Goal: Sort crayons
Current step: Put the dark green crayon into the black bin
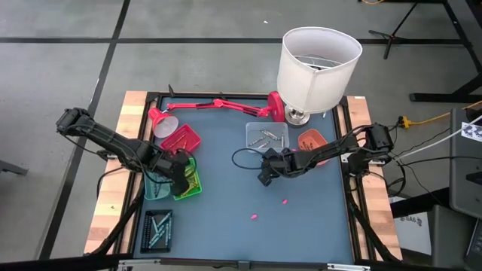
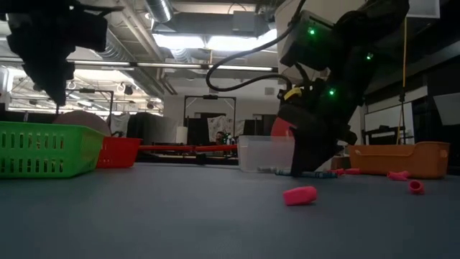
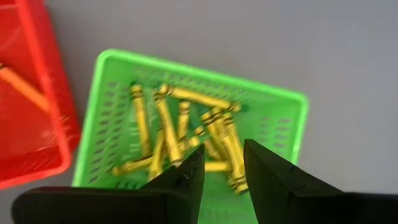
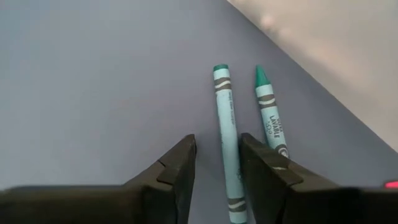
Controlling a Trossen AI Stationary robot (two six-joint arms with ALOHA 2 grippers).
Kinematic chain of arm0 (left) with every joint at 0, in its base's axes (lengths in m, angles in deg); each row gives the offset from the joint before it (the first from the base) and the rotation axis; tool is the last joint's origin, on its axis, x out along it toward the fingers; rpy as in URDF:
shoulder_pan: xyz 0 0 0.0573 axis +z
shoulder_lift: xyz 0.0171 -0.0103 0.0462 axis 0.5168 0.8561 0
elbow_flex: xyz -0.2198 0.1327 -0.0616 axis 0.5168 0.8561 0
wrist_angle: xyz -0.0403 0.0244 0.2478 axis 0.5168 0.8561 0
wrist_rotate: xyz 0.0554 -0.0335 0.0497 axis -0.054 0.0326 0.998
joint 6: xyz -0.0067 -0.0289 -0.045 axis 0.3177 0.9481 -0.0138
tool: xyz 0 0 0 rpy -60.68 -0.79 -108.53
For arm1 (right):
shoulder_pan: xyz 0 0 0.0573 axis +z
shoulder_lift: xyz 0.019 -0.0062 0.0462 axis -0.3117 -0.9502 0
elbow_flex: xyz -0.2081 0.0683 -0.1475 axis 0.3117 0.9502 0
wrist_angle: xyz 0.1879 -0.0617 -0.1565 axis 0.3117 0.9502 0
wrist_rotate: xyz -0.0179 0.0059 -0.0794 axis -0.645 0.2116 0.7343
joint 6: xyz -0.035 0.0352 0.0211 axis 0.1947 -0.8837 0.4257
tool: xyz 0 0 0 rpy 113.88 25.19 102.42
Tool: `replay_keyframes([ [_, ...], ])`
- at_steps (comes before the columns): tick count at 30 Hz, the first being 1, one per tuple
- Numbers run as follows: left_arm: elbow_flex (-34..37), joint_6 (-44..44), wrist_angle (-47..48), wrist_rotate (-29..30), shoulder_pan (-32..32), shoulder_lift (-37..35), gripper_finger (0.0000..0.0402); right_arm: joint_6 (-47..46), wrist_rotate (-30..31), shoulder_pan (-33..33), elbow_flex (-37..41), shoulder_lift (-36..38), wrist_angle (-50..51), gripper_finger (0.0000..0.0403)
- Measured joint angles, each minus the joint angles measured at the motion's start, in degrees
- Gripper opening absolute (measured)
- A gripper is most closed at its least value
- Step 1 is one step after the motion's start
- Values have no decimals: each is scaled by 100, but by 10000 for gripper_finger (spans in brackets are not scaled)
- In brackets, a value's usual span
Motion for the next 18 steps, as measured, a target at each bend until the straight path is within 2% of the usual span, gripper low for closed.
replay_keyframes([
  [5, 0, -7, -454, 64, 0, 0, 85, 0, -81, 2, -2, 2, -5, 87],
  [12, 0, -176, -962, 557, 0, 0, 72, 2, -132, 9, -2, 2, -56, 24],
  [18, 0, -778, -1345, 711, -1, 0, 63, 103, -160, 11, 2, 2, -102, 9],
])
